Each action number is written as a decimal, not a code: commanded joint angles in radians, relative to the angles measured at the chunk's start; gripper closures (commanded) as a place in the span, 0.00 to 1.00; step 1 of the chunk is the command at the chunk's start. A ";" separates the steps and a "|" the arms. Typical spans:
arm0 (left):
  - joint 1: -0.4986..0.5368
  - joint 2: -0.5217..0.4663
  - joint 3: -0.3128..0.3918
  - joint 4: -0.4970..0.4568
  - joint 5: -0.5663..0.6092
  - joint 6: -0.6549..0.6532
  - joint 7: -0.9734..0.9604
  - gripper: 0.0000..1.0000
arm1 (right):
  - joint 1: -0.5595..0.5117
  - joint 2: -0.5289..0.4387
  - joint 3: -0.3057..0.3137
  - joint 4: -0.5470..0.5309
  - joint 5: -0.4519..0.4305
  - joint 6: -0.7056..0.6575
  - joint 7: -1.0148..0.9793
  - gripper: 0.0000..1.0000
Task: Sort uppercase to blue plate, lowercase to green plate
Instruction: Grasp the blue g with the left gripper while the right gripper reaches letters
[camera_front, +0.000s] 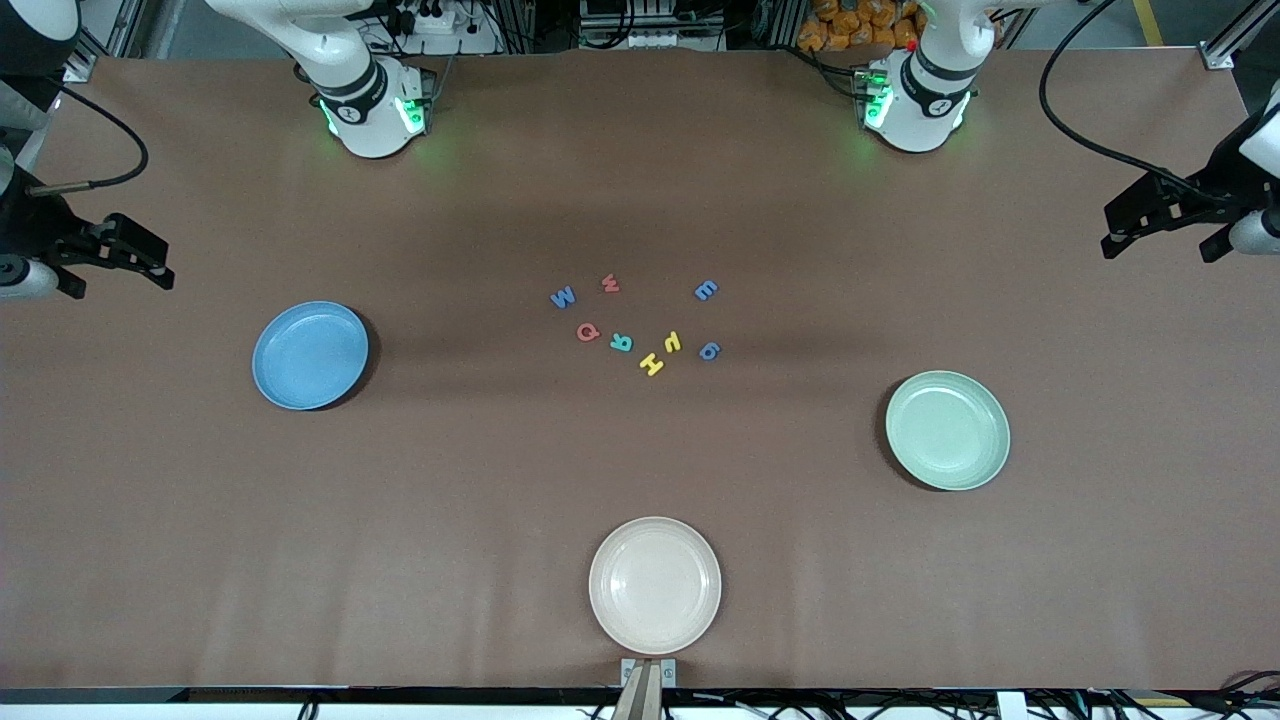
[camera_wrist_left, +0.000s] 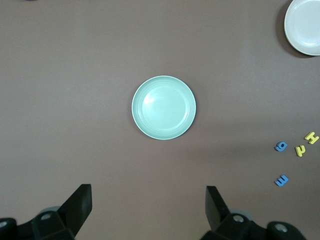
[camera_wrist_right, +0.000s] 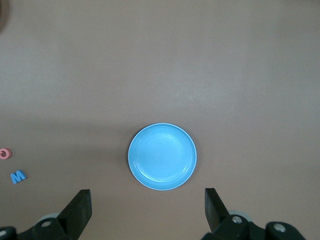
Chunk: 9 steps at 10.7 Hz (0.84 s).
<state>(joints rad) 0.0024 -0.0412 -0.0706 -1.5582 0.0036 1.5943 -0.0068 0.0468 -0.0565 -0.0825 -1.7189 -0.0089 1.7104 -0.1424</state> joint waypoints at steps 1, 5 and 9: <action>-0.001 -0.002 -0.006 -0.003 -0.024 -0.017 -0.016 0.00 | 0.005 -0.026 0.000 -0.019 0.014 0.000 -0.005 0.00; -0.067 0.029 -0.008 -0.019 -0.068 -0.013 -0.021 0.00 | 0.002 -0.026 -0.002 -0.030 0.014 0.003 -0.005 0.00; -0.116 0.117 -0.253 -0.144 -0.110 0.185 -0.319 0.00 | 0.008 -0.032 0.001 -0.056 0.014 0.015 0.001 0.00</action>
<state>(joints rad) -0.1022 0.0341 -0.2607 -1.6804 -0.0988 1.7281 -0.2396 0.0482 -0.0572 -0.0804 -1.7444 -0.0086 1.7139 -0.1424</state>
